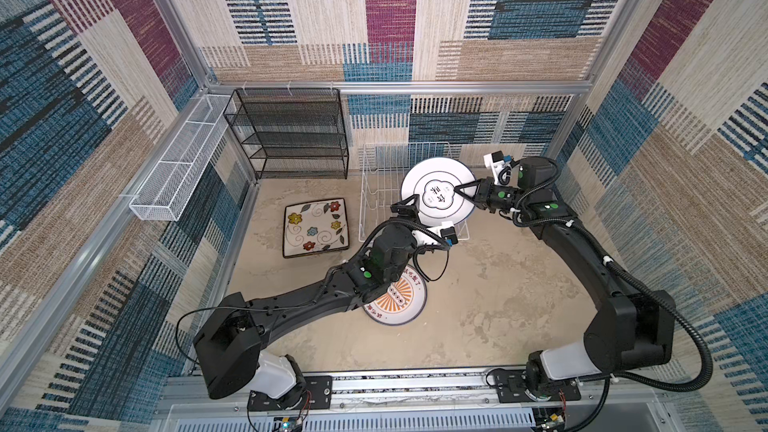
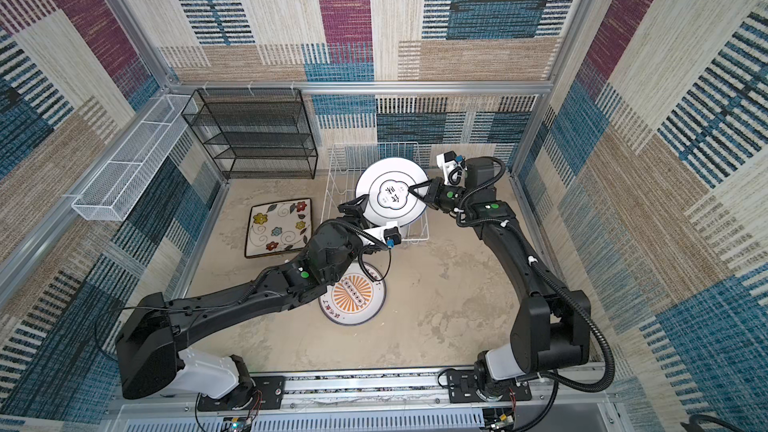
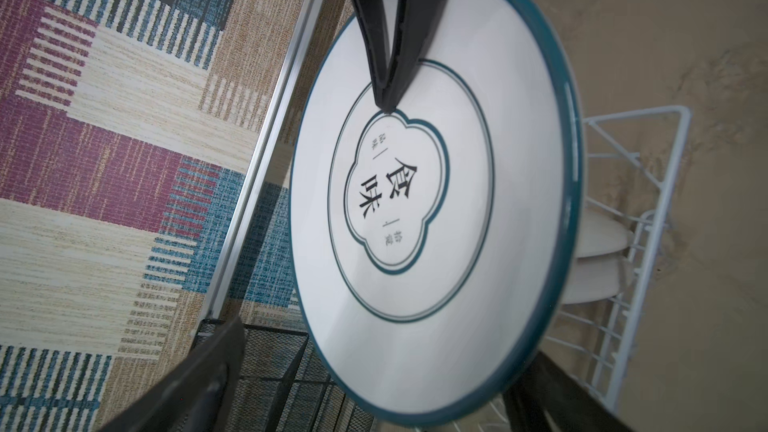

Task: Unload the plates from the dish rack

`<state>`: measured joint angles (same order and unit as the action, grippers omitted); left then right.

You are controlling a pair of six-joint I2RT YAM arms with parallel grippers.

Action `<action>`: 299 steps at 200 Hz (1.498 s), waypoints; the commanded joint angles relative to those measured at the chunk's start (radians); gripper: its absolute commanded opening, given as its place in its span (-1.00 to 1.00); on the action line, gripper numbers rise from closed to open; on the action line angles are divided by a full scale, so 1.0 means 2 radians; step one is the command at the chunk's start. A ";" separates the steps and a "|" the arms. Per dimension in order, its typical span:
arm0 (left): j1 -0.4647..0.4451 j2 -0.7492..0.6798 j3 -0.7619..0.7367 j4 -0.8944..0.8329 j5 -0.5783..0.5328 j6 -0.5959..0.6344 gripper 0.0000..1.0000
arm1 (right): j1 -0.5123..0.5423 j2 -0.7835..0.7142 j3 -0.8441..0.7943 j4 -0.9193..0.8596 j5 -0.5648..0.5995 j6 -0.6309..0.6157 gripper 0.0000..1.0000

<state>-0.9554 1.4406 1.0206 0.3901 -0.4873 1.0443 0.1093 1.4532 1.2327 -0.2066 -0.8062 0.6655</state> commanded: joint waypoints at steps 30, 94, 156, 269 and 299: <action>0.017 -0.041 0.023 -0.067 0.060 -0.160 0.98 | -0.011 -0.031 -0.030 0.099 0.034 0.048 -1.00; 0.115 -0.078 0.090 -0.177 0.188 -0.428 0.98 | -0.019 -0.064 -0.060 0.120 0.072 0.040 -1.00; 0.230 -0.057 0.148 -0.237 0.392 -0.657 0.97 | -0.019 -0.061 -0.071 0.132 0.063 0.032 -1.00; 0.248 0.110 0.254 -0.274 0.572 -0.801 0.84 | -0.019 -0.038 -0.066 0.145 -0.008 0.027 -1.00; 0.247 0.152 0.293 -0.278 0.623 -0.821 0.75 | -0.019 -0.024 -0.066 0.150 -0.033 0.031 -1.00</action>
<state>-0.4610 1.7020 1.5639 -0.1383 0.6445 -0.5484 0.0708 1.3903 1.0912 0.0204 -0.8013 0.7166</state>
